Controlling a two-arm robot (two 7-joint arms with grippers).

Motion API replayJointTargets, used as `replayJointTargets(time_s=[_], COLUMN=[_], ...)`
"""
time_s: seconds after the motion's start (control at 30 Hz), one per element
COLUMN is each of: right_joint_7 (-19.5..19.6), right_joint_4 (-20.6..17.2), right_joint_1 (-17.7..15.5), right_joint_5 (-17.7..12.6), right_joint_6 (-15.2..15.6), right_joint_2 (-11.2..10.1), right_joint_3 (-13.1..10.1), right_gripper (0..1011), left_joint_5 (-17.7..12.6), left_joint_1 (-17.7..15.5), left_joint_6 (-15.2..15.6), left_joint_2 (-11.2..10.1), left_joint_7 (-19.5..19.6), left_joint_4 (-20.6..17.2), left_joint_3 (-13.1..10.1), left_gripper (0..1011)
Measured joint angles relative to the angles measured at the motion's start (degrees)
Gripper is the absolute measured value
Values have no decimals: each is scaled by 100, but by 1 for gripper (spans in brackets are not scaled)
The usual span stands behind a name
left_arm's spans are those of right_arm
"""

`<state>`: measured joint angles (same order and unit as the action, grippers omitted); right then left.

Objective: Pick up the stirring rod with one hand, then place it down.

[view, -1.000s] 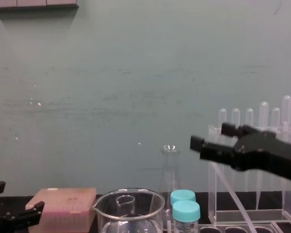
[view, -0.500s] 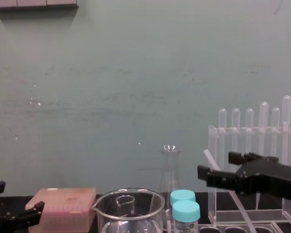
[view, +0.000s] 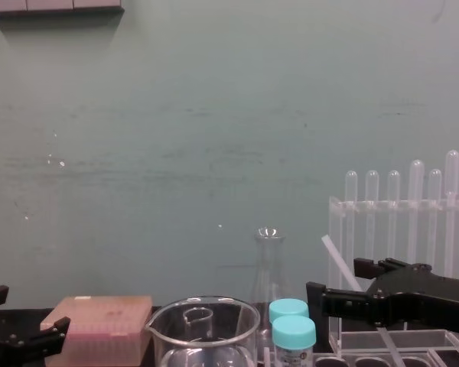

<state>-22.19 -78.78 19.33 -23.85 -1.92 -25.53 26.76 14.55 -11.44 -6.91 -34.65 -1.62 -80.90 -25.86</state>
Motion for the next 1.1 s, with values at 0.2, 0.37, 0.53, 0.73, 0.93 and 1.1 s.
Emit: replayJointTargets(time_s=[0.2,0.37,0.53,0.73,0.93,1.1], right_joint_7=[0,-1,-2,-2,-4,-4], right_joint_4=[-2,-5,-7,-7,-7,-7], right_joint_1=[-3,-5,-7,-7,-7,-7], right_joint_5=[-3,-14,-22,-28,-32,-35], right_joint_6=[-2,-7,-11,-13,-16,-18], right_joint_2=[-7,-9,-11,-14,-17,-17], right_joint_3=[0,1,3,5,5,5], right_gripper=[1002,989,899,723,523,336], left_joint_5=[0,0,0,0,0,0], left_joint_1=[0,0,0,0,0,1], left_joint_6=[0,0,0,0,0,0], left_joint_2=[0,0,0,0,0,0], left_joint_7=[0,0,0,0,0,0], left_joint_4=[0,0,0,0,0,0], left_joint_3=[0,0,0,0,0,0], left_gripper=[1000,1000,1000,1000,1000,1000])
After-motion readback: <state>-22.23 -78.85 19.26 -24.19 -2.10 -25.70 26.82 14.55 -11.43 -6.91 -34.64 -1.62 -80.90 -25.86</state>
